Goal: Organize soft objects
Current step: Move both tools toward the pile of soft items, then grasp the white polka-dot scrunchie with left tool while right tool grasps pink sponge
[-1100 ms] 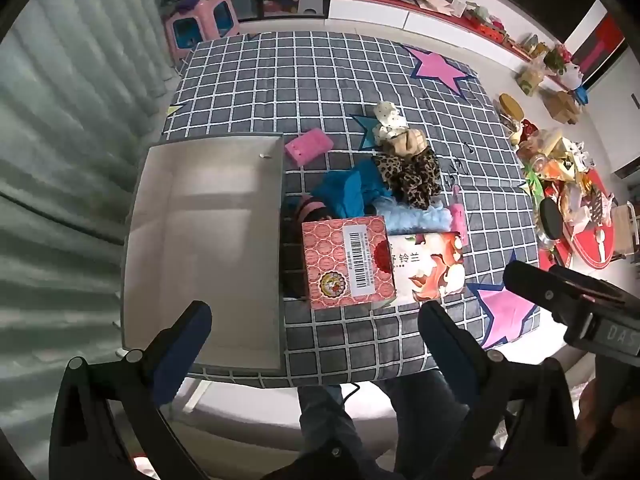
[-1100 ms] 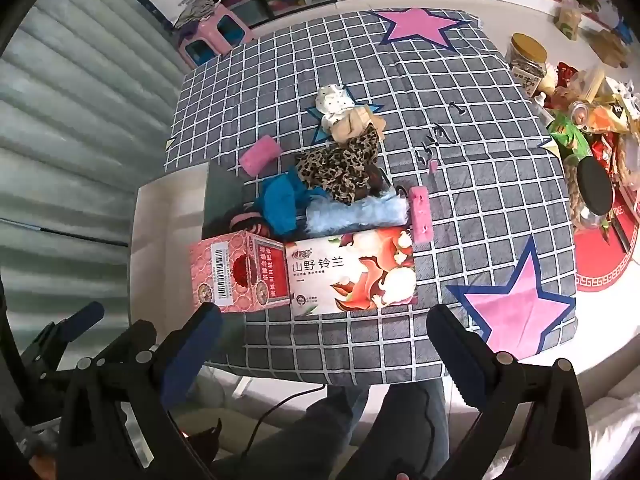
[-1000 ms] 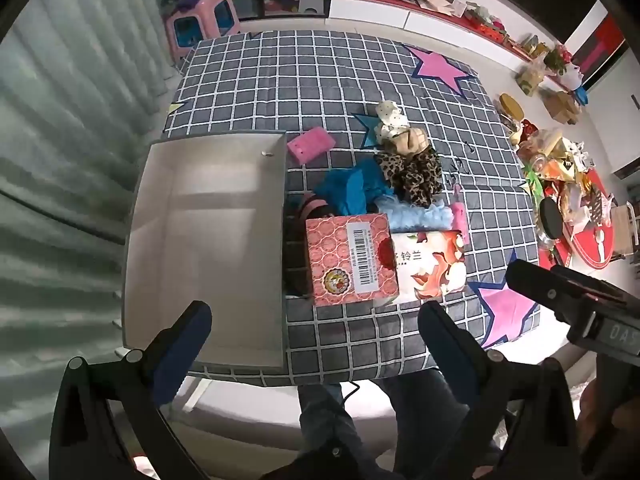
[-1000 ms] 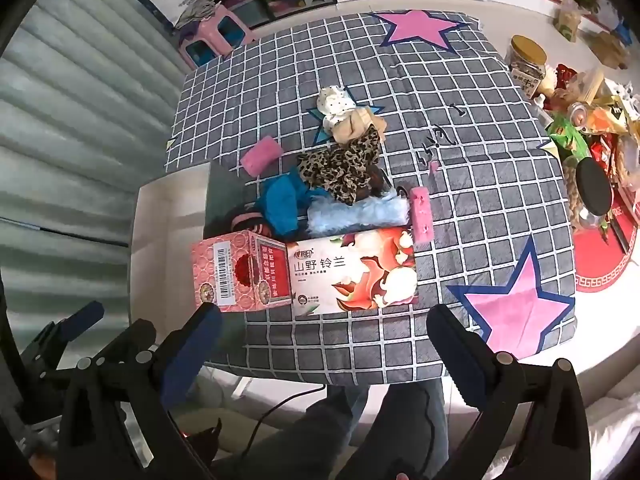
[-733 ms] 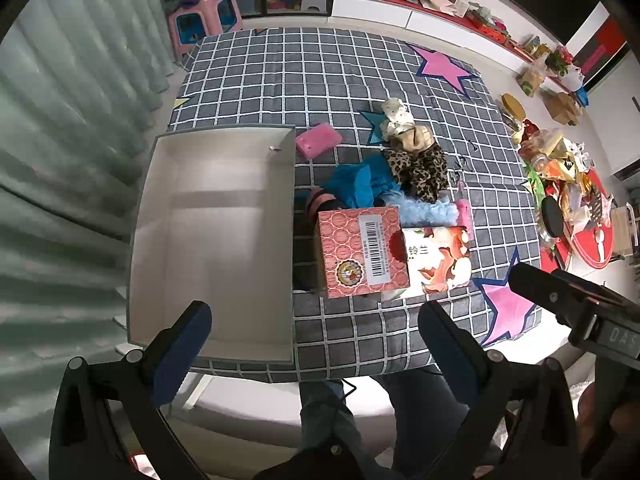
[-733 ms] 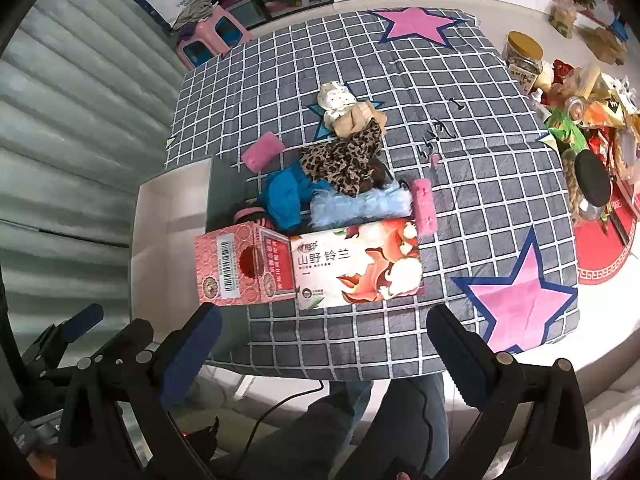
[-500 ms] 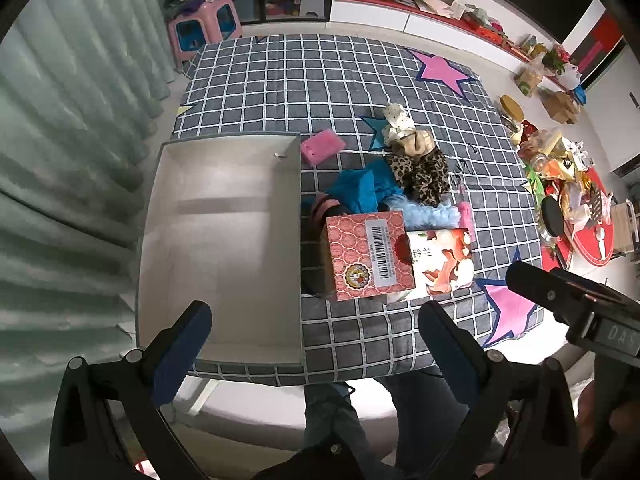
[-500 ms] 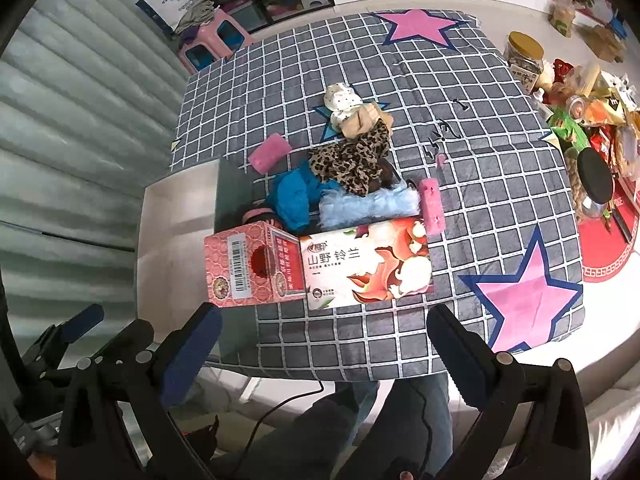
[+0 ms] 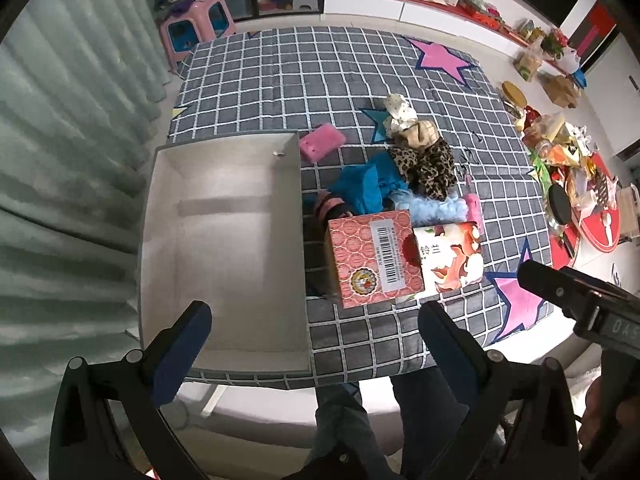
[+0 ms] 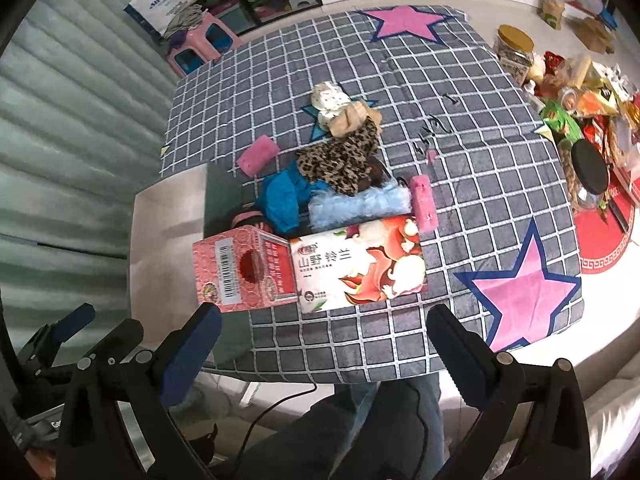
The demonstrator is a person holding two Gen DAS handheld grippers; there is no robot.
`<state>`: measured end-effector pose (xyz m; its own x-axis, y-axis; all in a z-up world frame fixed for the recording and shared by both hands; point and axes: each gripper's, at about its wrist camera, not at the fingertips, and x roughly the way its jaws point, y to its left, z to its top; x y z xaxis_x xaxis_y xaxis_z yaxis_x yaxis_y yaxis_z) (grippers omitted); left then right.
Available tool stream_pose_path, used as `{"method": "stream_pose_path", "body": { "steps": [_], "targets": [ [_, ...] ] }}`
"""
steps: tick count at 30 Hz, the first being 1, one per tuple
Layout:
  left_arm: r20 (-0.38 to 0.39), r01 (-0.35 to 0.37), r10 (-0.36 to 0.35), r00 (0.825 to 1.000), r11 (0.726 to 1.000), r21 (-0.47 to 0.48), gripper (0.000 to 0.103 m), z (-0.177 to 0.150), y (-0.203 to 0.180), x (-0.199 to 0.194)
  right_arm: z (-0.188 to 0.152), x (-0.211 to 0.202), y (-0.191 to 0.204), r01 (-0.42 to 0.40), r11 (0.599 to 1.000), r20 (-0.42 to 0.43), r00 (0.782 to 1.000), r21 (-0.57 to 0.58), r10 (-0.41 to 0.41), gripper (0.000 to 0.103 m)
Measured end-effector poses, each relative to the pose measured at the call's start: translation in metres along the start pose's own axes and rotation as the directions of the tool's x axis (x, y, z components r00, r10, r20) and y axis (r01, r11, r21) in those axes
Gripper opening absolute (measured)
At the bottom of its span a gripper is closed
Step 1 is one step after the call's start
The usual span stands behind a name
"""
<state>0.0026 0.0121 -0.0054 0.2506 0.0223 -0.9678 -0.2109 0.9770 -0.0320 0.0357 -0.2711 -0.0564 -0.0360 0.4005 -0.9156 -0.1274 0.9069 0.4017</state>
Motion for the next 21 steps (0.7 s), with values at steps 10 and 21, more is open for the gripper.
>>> {"method": "stream_pose_path", "body": {
  "steps": [10,21],
  "targets": [
    [-0.060,0.007,-0.008,0.998,1.000,-0.025,0.103,0.031,-0.023,0.032,0.019,0.030,-0.039,0.008,0.999,-0.079,0.997,0.054,-0.004,0.103],
    [-0.144,-0.020,0.016,0.990,0.999,-0.027,0.103,0.109,-0.066,0.080,0.061,0.066,-0.093,0.026,0.996,-0.161,0.987,0.091,-0.011,0.103]
  ]
}}
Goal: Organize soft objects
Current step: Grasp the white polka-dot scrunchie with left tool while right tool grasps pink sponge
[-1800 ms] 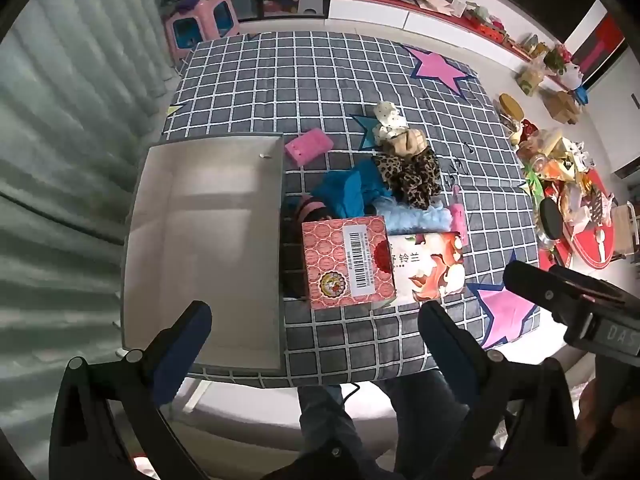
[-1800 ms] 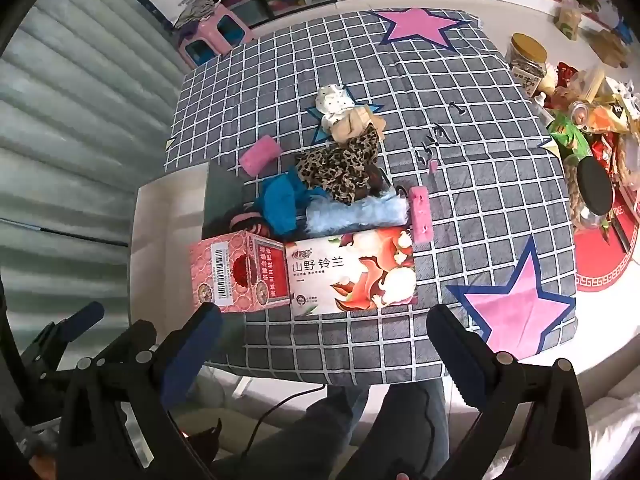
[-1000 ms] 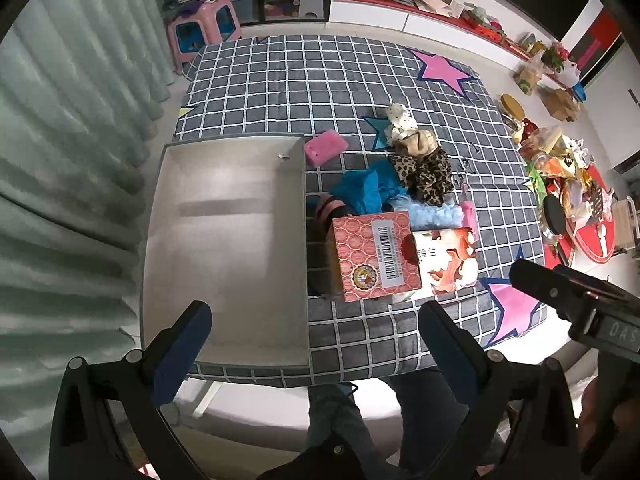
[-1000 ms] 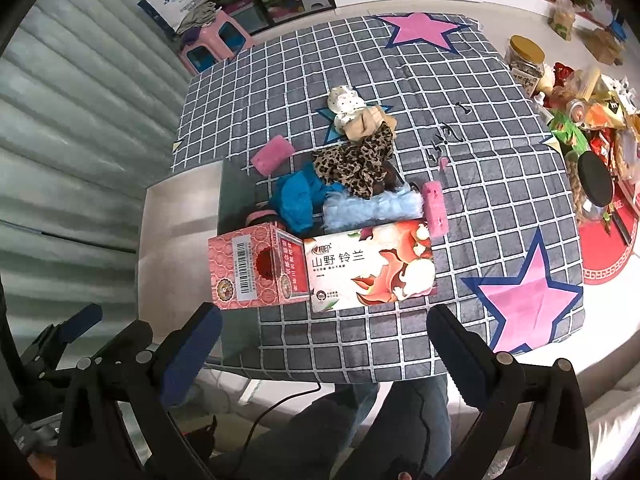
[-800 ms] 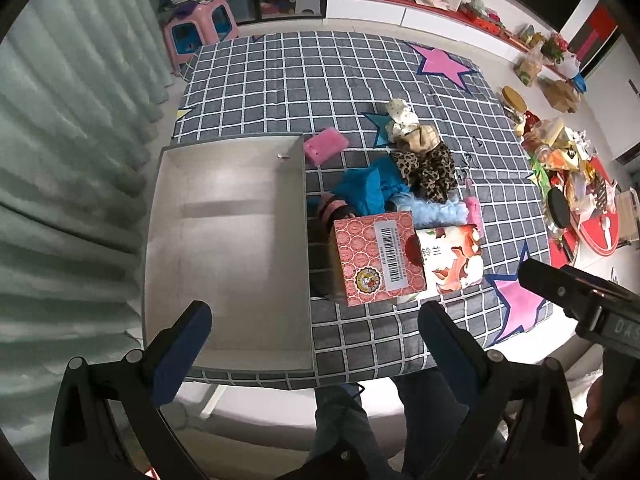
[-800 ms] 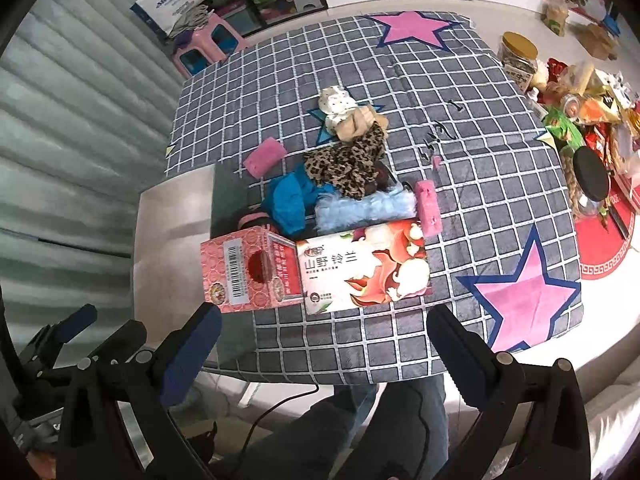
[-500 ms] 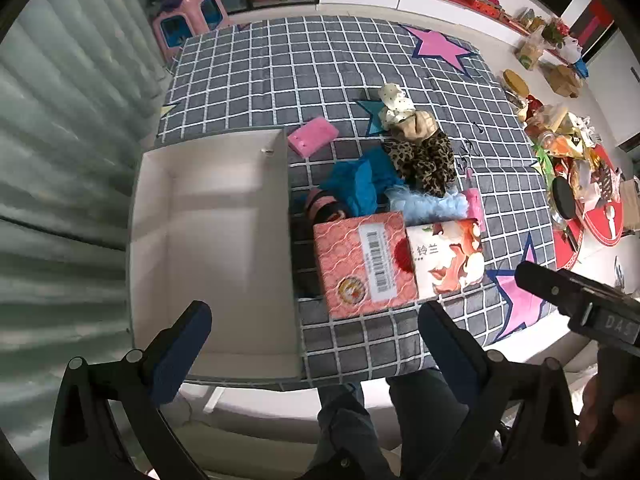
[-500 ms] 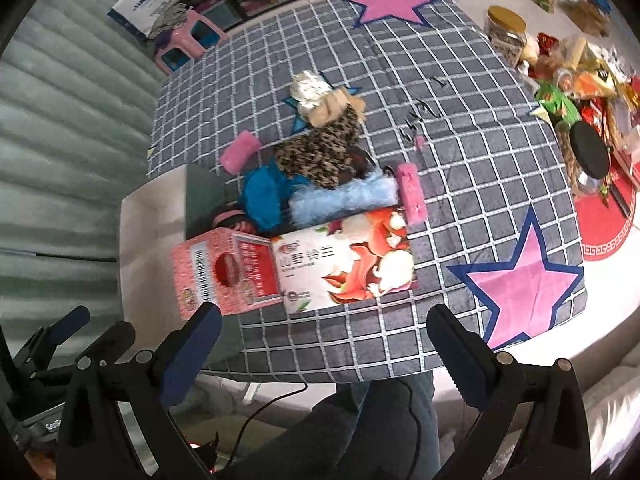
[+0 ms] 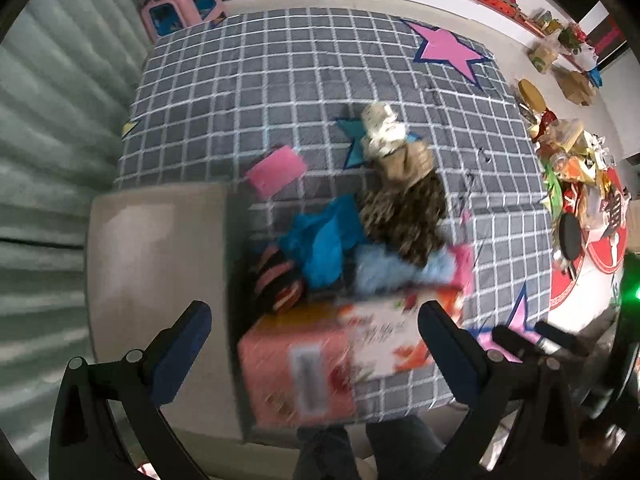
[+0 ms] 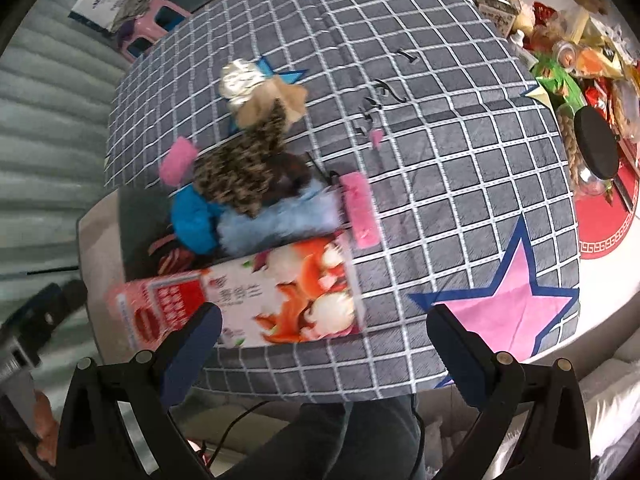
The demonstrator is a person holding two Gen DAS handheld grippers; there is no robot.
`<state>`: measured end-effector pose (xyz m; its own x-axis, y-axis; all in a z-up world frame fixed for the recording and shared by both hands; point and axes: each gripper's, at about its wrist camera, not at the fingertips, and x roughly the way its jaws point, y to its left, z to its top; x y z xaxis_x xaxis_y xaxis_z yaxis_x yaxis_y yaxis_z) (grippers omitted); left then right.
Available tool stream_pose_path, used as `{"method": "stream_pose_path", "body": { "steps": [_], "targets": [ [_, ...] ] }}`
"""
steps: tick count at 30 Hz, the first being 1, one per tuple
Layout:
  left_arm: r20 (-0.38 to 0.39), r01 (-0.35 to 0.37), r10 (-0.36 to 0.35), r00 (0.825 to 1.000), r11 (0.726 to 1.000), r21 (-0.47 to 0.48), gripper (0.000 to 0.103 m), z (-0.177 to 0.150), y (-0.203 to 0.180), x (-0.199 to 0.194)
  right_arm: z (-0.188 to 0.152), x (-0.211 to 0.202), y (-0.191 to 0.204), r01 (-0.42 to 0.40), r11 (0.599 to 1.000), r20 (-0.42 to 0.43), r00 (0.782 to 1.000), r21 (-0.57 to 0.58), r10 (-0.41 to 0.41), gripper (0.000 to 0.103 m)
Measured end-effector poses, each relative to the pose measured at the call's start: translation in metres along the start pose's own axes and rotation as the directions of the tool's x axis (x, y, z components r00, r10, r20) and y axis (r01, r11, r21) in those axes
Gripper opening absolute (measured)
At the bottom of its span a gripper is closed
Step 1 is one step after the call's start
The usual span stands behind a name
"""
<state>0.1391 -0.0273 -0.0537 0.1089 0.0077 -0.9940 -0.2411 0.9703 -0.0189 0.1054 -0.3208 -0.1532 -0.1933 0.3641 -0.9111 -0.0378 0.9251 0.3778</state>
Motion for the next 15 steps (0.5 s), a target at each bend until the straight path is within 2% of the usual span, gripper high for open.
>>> {"method": "stream_pose_path", "body": {
  "steps": [6,15],
  "targets": [
    [-0.024,0.007,-0.007,1.000,1.000,-0.011,0.103,0.053,-0.026,0.027,0.022,0.018,-0.027,-0.004,0.999,-0.042,0.999,0.042,0.006,0.103],
    [-0.063,-0.010,0.008,0.998,0.999,-0.035,0.103,0.116,-0.043,0.077,0.047,0.051,-0.059,0.026,0.997,-0.104,0.994,0.070,-0.019,0.103]
  ]
}}
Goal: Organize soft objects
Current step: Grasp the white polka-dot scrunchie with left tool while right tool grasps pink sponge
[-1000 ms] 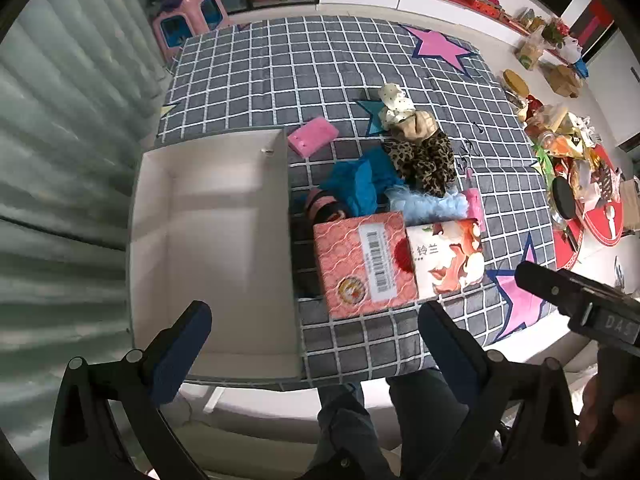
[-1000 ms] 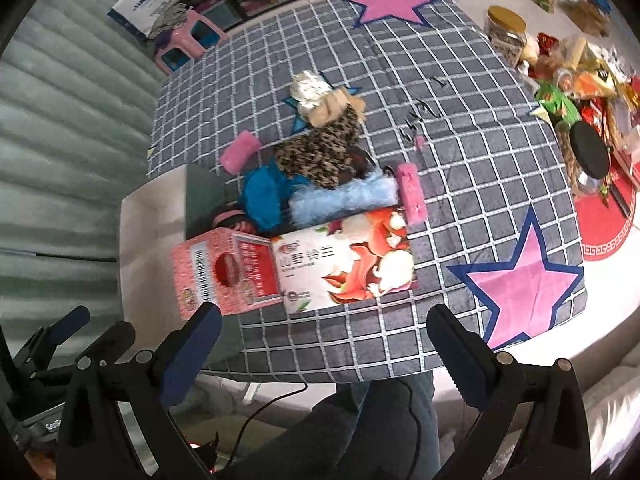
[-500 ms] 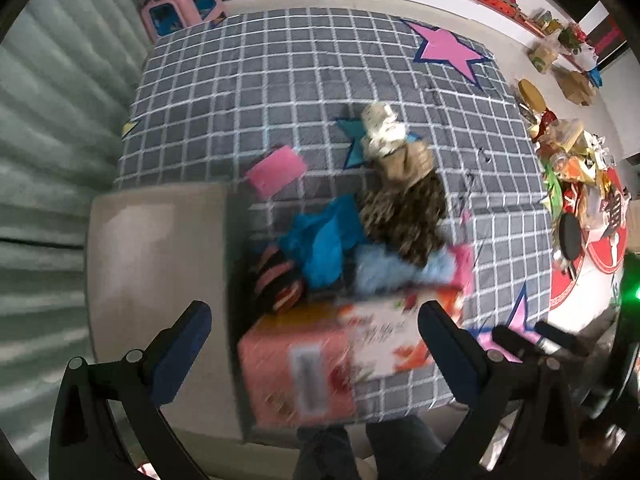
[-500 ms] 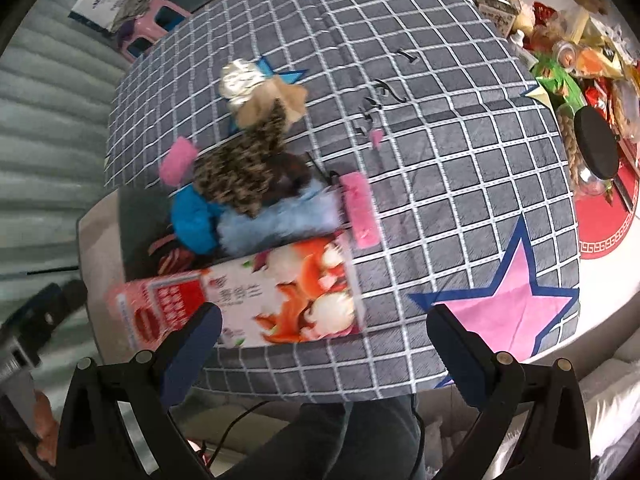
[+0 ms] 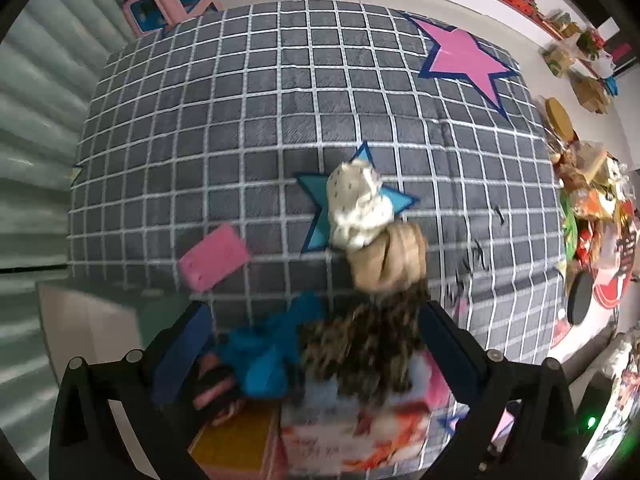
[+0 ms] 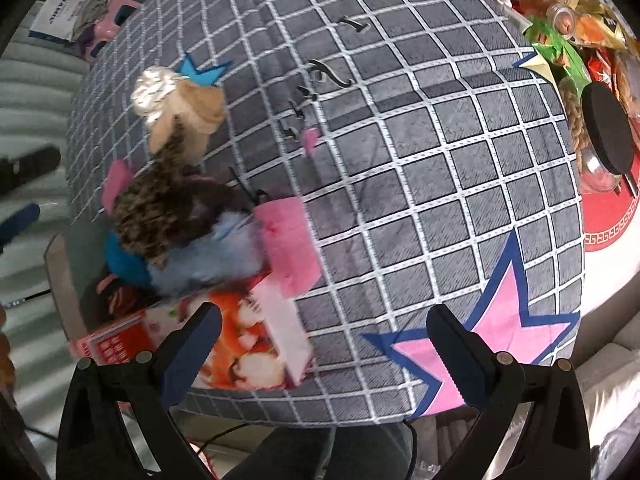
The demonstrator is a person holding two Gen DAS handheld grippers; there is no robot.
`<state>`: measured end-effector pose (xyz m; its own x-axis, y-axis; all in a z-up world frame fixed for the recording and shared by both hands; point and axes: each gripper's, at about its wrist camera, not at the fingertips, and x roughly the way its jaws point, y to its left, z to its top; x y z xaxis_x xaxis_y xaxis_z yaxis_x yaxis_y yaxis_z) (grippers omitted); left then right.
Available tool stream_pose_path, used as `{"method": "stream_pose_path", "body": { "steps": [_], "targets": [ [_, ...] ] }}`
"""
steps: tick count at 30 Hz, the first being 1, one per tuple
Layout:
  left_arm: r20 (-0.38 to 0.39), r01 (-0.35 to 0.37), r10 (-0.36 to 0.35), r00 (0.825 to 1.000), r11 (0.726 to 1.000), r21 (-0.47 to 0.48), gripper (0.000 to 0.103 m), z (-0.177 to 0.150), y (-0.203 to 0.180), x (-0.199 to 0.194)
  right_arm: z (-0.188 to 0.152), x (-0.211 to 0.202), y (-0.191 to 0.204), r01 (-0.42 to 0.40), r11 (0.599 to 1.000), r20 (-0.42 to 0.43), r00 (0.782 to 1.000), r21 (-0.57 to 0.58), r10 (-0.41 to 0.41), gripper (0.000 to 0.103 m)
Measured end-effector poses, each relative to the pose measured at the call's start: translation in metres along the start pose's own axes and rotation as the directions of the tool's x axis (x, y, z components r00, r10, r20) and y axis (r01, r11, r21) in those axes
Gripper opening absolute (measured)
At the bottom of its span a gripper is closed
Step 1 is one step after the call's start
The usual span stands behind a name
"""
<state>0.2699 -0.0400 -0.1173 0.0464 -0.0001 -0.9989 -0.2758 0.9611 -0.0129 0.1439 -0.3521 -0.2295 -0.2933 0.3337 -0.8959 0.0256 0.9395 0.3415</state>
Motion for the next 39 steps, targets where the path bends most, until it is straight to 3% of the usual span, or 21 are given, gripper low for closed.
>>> {"method": "stream_pose_path", "body": {
  "steps": [9,15,18,20,23,26,30,34,37,39],
  "targets": [
    [-0.064,0.012,-0.013,0.998,1.000,-0.004,0.103,0.048,-0.021,0.055,0.028,0.031,-0.010,0.008,1.000,-0.043,0.999,-0.013,-0.009,0.103],
    [-0.151,0.009,-0.015,0.988,0.999,-0.041,0.103,0.056,-0.021,0.086,0.036,0.064,-0.001,0.022,0.998,-0.092,0.995,-0.054,-0.027,0.103],
    [-0.159,-0.025,0.015,0.987,0.998,-0.062,0.103,0.056,-0.016,0.086,0.038,0.072,-0.007,0.108,0.991,-0.077,0.990,-0.081,-0.115,0.103],
    [-0.154,-0.041,0.029,0.988,0.997,-0.069,0.101,0.057,-0.012,0.082,0.040,0.063,-0.024,0.134,0.990,-0.030,0.990,-0.036,-0.135,0.103],
    [-0.169,-0.025,0.013,0.985,0.997,-0.067,0.096,0.061,-0.006,0.076,0.044,0.046,-0.055,0.225,0.973,0.032,0.973,0.054,-0.227,0.103],
    [-0.217,0.012,-0.023,0.976,0.998,-0.055,0.096,0.076,-0.015,0.076,0.046,0.038,-0.069,0.156,0.984,0.036,0.986,0.088,-0.160,0.103],
    [-0.230,0.020,-0.029,0.973,0.999,-0.043,0.095,0.077,-0.025,0.076,0.042,0.047,-0.046,0.084,0.996,0.011,0.996,0.008,-0.084,0.103],
    [-0.229,0.005,-0.015,0.973,0.999,-0.043,0.095,0.080,-0.036,0.098,0.037,0.072,-0.011,0.114,0.989,-0.019,0.993,-0.098,-0.117,0.103],
    [-0.231,-0.006,-0.002,0.973,0.999,-0.034,0.089,0.079,-0.031,0.112,0.033,0.089,0.007,0.162,0.978,-0.022,0.986,-0.134,-0.166,0.103],
    [-0.241,-0.003,-0.006,0.970,0.999,-0.036,0.069,0.078,-0.029,0.126,0.033,0.093,0.013,0.179,0.972,-0.012,0.983,-0.154,-0.183,0.102]
  ]
}}
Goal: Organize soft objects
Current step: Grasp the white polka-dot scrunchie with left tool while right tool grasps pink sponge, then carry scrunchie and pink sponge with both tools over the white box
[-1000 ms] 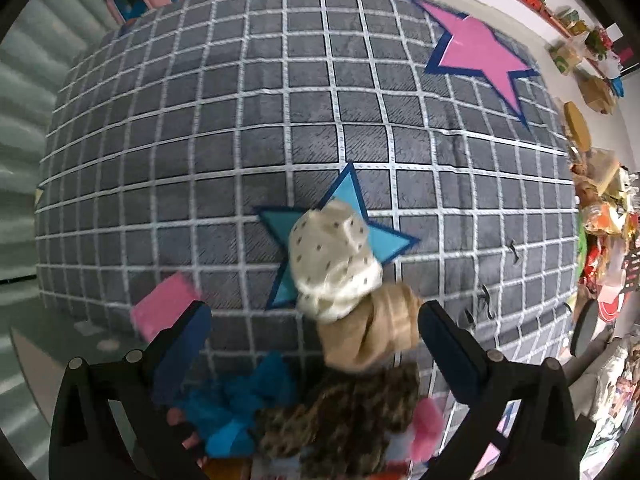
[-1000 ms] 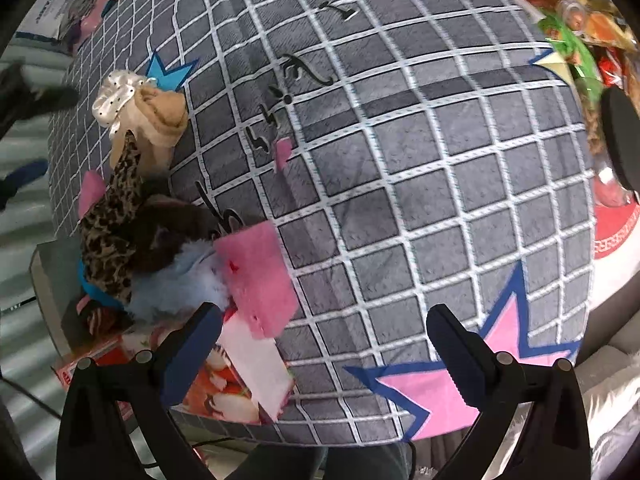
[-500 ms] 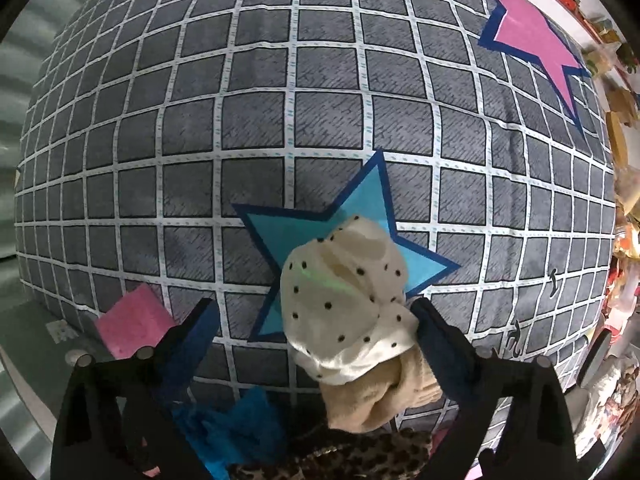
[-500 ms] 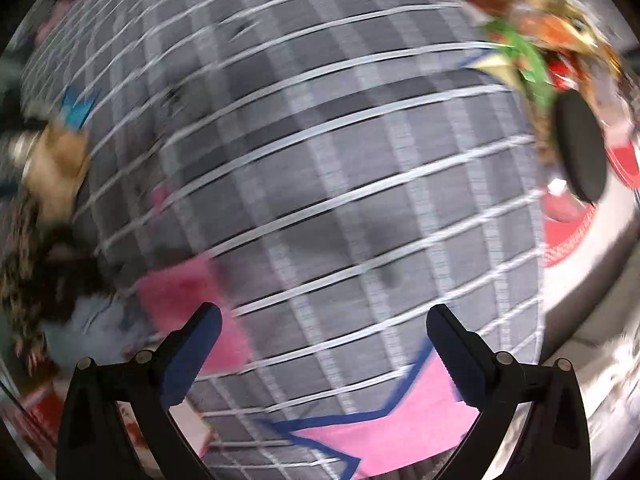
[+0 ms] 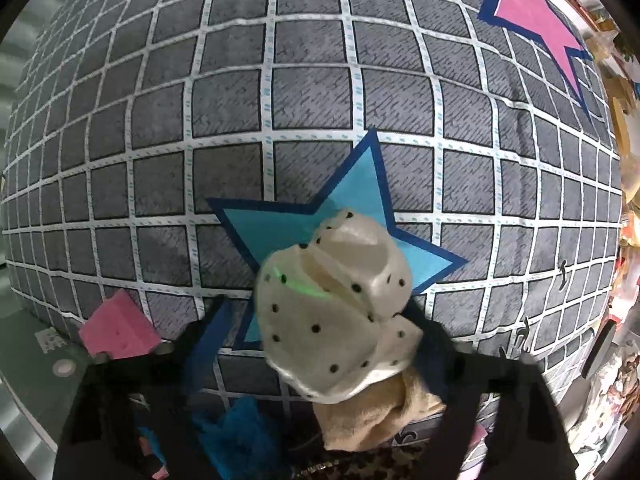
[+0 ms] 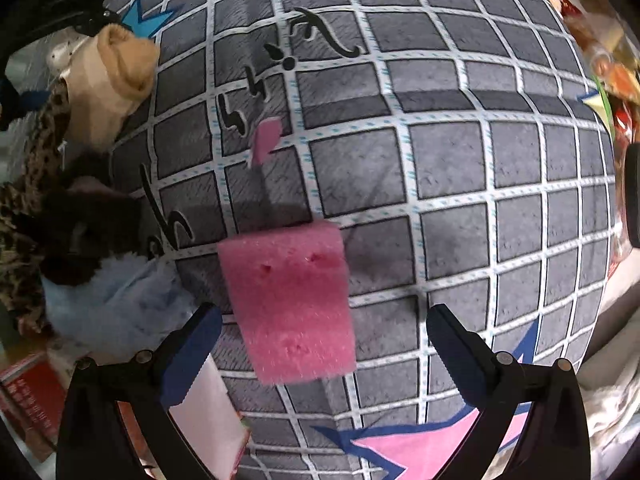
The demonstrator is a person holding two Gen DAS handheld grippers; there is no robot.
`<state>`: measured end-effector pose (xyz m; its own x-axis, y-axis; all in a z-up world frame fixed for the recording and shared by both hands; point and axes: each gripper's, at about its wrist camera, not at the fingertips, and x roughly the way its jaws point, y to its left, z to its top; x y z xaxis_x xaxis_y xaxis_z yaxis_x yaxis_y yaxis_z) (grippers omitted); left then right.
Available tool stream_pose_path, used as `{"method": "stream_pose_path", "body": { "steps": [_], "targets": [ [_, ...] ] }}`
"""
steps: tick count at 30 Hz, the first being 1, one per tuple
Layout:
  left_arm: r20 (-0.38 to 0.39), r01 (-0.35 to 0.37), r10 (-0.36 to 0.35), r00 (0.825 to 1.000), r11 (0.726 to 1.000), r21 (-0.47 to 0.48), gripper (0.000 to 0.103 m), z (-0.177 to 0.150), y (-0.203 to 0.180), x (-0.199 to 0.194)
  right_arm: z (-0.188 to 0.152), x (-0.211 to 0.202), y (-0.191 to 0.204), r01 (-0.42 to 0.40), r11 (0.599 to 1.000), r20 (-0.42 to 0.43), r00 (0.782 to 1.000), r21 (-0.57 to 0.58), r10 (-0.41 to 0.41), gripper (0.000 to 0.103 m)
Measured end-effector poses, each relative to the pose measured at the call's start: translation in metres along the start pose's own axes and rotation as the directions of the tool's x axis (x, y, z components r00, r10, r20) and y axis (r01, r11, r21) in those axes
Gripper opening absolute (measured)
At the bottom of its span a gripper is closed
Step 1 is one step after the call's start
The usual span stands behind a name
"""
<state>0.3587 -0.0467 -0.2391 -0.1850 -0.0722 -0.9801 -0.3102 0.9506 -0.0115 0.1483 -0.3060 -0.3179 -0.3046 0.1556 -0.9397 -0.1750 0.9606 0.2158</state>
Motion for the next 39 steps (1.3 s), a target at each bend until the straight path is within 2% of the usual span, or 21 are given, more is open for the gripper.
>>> {"method": "stream_pose_path", "body": {
  "steps": [1,2,3,4,5,7,9,15,20,25,26,31,33,35,39],
  "targets": [
    [-0.002,-0.013,0.013,1.000,1.000,0.000,0.067,0.001,-0.001,0.009,0.000,0.000,0.004,0.006,1.000,0.007,1.000,-0.012,-0.006,0.094],
    [0.007,-0.022,0.022,1.000,1.000,0.008,0.057,0.001,-0.003,0.013,-0.002,0.000,0.010,0.021,0.999,0.016,1.000,-0.028,-0.020,0.087],
    [0.013,-0.025,0.025,1.000,0.999,0.022,0.042,0.000,-0.003,0.015,-0.003,-0.001,0.019,0.036,0.998,0.025,0.999,-0.046,-0.035,0.084],
    [0.018,-0.014,0.013,1.000,0.999,0.037,0.033,-0.001,-0.004,0.016,-0.003,-0.003,0.020,0.048,0.997,0.037,0.998,-0.065,-0.046,0.075],
    [0.013,0.004,-0.004,1.000,0.999,0.039,0.027,-0.002,-0.004,0.016,-0.004,-0.006,0.027,0.058,0.995,0.046,0.997,-0.077,-0.055,0.063],
    [0.042,0.031,-0.032,0.999,0.999,0.027,0.025,-0.005,-0.001,0.015,-0.009,-0.021,0.011,0.054,0.994,0.068,0.997,-0.090,-0.048,0.048],
    [0.079,0.018,-0.021,0.997,0.999,0.038,0.025,-0.010,0.000,0.013,-0.003,-0.034,0.003,0.003,0.997,0.063,0.998,-0.073,0.001,0.048],
    [0.166,-0.013,-0.005,0.986,0.994,0.107,0.025,-0.035,-0.007,-0.002,0.008,-0.069,-0.028,-0.043,0.999,0.111,0.993,-0.033,0.046,0.048],
    [0.227,-0.029,-0.010,0.974,0.986,0.166,0.025,-0.066,-0.012,-0.015,0.013,-0.104,-0.039,-0.053,0.998,0.141,0.989,-0.016,0.055,0.048],
    [0.256,-0.027,-0.034,0.966,0.973,0.231,0.025,-0.105,-0.027,-0.027,-0.002,-0.138,-0.042,-0.051,0.999,0.159,0.986,-0.004,0.051,0.048],
    [0.257,-0.029,-0.037,0.966,0.969,0.247,0.025,-0.115,-0.031,-0.031,-0.005,-0.153,-0.054,-0.051,0.999,0.159,0.986,0.000,0.050,0.048],
    [0.252,-0.053,-0.036,0.967,0.940,0.337,0.025,-0.159,-0.041,-0.022,-0.027,-0.151,-0.050,-0.054,0.998,0.169,0.984,0.012,0.051,0.048],
    [0.233,-0.032,-0.059,0.971,0.928,0.372,0.025,-0.184,-0.051,-0.015,-0.044,-0.141,-0.054,-0.051,0.999,0.176,0.983,0.008,0.049,0.048],
    [0.220,-0.036,-0.054,0.974,0.922,0.386,0.025,-0.190,-0.048,-0.018,-0.053,-0.136,-0.047,-0.049,0.999,0.178,0.983,0.008,0.047,0.048],
    [0.218,-0.015,-0.085,0.972,0.906,0.422,0.025,-0.230,-0.039,-0.027,-0.072,-0.129,-0.033,-0.047,0.999,0.180,0.983,0.009,0.045,0.048]
  ]
}}
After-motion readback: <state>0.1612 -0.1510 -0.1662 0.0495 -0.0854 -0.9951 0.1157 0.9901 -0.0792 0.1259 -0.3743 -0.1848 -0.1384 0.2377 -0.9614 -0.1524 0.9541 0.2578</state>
